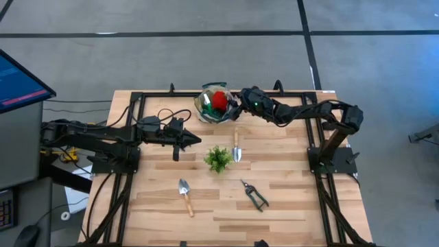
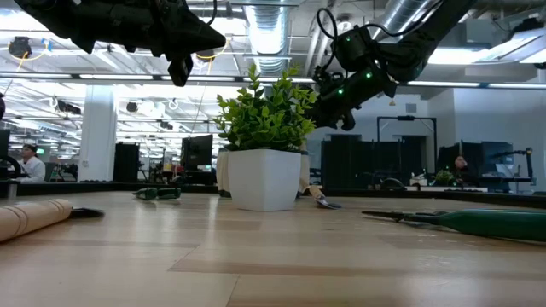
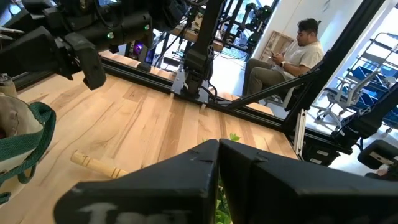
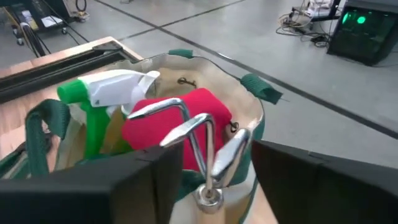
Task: Pick & Place Garden tools in Gardening bag
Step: Put the brown hand rake into the brown gardening bag
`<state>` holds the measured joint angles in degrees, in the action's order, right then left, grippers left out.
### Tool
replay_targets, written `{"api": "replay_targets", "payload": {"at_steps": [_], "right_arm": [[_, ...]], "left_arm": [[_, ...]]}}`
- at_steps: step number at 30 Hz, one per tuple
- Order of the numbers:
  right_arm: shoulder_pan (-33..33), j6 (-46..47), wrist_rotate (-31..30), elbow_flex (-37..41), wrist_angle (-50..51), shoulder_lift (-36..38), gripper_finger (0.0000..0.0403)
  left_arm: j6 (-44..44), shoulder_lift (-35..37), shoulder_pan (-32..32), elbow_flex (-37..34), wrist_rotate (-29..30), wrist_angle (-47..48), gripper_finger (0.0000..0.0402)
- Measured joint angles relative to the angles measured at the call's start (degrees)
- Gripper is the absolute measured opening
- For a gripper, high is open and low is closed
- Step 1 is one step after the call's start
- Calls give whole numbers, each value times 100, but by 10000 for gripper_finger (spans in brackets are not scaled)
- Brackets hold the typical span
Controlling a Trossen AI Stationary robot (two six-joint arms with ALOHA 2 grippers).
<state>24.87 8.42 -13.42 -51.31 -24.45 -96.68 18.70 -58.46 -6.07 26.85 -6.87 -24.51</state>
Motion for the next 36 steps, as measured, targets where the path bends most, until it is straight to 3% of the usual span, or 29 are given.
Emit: {"api": "replay_targets", "payload": {"at_steps": [6, 10, 17, 21, 28, 36], "right_arm": [[-149, -311, 27, 0, -20, 0, 95], [-242, -589, 17, 6, 3, 152, 62], [-156, -747, 13, 4, 292, 589, 74], [-29, -708, 298, 4, 683, 640, 86], [-48, -642, 534, 4, 796, 394, 48], [-97, -711, 597, 0, 820, 363, 48]], "left_arm": [[0, 0, 0, 0, 0, 0, 2], [0, 0, 0, 0, 0, 0, 2], [-1, 0, 0, 0, 0, 2, 2], [-2, 0, 0, 0, 0, 2, 2], [-2, 0, 0, 0, 0, 2, 2], [-2, 0, 0, 0, 0, 2, 2]]}}
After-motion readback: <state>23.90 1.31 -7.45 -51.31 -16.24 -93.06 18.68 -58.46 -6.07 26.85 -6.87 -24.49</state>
